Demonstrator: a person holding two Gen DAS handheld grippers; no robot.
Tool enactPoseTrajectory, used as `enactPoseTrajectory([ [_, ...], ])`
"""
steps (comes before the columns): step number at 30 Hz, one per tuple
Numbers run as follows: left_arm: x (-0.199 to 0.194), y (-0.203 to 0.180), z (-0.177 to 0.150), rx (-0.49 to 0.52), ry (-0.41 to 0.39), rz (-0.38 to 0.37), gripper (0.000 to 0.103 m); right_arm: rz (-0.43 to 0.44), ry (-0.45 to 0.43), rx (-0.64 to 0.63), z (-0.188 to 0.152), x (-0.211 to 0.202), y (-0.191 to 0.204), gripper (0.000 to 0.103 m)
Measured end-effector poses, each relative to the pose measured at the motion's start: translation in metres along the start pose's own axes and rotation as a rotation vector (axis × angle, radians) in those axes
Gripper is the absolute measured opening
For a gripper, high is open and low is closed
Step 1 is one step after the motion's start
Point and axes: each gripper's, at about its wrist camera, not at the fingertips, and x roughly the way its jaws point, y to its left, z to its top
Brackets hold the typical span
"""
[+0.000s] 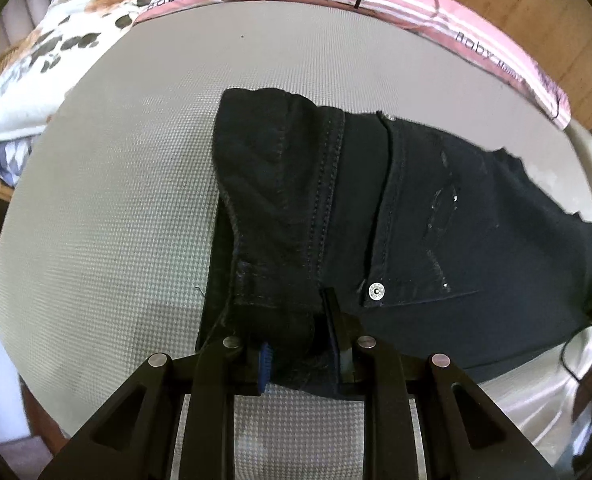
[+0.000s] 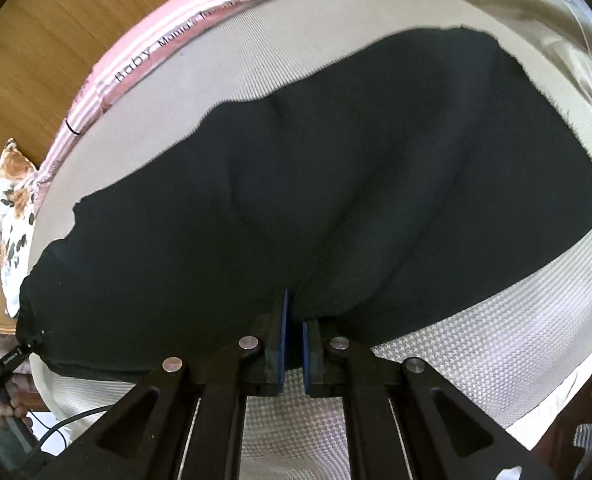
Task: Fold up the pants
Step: 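Open both tools to release the folded jeans, then grasp the hem ends of the jeans legs with the right tool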
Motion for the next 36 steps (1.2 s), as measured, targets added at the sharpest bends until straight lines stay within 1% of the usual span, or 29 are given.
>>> enactPoseTrajectory([
  [1, 0.0, -0.002, -0.001, 0.006, -0.004, 0.011, 0.024, 0.016, -0.004, 0.018, 0.0, 0.0, -0.003, 0.006],
  [2, -0.001, -0.003, 0.0, 0.013, -0.007, 0.02, 0.025, 0.03, -0.004, 0.032, 0.001, 0.0, -0.005, 0.009],
  [3, -0.003, -0.005, 0.0, 0.019, -0.005, 0.026, 0.025, 0.062, 0.005, 0.054, 0.002, 0.0, -0.008, 0.01],
  [4, -0.005, -0.006, 0.0, 0.022, -0.005, 0.027, 0.026, 0.083, 0.007, 0.069, 0.002, 0.0, -0.01, 0.014],
  [5, -0.008, -0.007, -0.001, 0.021, -0.006, 0.024, 0.026, 0.105, 0.007, 0.087, 0.003, -0.001, -0.013, 0.019],
  [6, -0.013, -0.007, -0.002, 0.021, -0.005, 0.017, 0.028, 0.134, 0.011, 0.118, 0.003, -0.003, -0.018, 0.022],
  [7, -0.017, -0.007, -0.003, 0.02, -0.003, 0.007, 0.029, 0.15, 0.015, 0.135, 0.003, -0.004, -0.021, 0.027],
  [9, -0.026, -0.008, -0.005, 0.014, 0.001, -0.015, 0.035, 0.16, 0.015, 0.16, 0.002, -0.012, -0.025, 0.033],
  [10, -0.032, -0.007, -0.007, 0.01, 0.002, -0.019, 0.035, 0.158, 0.009, 0.159, 0.002, -0.018, -0.027, 0.036],
  [12, -0.043, -0.008, -0.013, 0.024, 0.002, -0.017, 0.036, 0.171, -0.007, 0.146, 0.0, -0.032, -0.032, 0.038],
  [15, -0.056, -0.015, -0.023, 0.077, -0.014, 0.019, 0.036, 0.177, -0.039, 0.152, 0.001, -0.049, -0.05, 0.038],
  [16, -0.063, -0.022, -0.025, 0.111, -0.048, 0.049, 0.036, 0.175, -0.049, 0.16, 0.002, -0.052, -0.054, 0.038],
  [18, -0.076, -0.043, -0.027, 0.195, -0.121, 0.066, 0.036, 0.18, -0.084, 0.188, 0.005, -0.062, -0.072, 0.038],
  [19, -0.082, -0.055, -0.028, 0.232, -0.157, 0.053, 0.036, 0.186, -0.095, 0.21, 0.007, -0.065, -0.081, 0.038],
  [21, -0.089, -0.085, -0.024, 0.306, -0.222, -0.013, 0.036, 0.217, -0.118, 0.262, 0.013, -0.07, -0.1, 0.038],
  [24, -0.084, -0.138, -0.02, 0.422, -0.265, -0.121, 0.036, 0.261, -0.131, 0.315, 0.023, -0.069, -0.117, 0.038],
  [26, -0.076, -0.174, -0.019, 0.508, -0.278, -0.18, 0.036, 0.318, -0.134, 0.367, 0.029, -0.062, -0.128, 0.038],
  [28, -0.062, -0.215, -0.02, 0.596, -0.268, -0.251, 0.036, 0.354, -0.141, 0.415, 0.036, -0.053, -0.136, 0.038],
  [32, -0.04, -0.285, -0.033, 0.748, -0.213, -0.359, 0.036, 0.36, -0.144, 0.441, 0.056, -0.038, -0.145, 0.038],
  [34, -0.034, -0.313, -0.044, 0.801, -0.197, -0.4, 0.036, 0.359, -0.143, 0.443, 0.067, -0.03, -0.147, 0.038],
  [36, -0.029, -0.335, -0.054, 0.843, -0.182, -0.425, 0.036, 0.355, -0.13, 0.445, 0.079, -0.024, -0.15, 0.038],
])
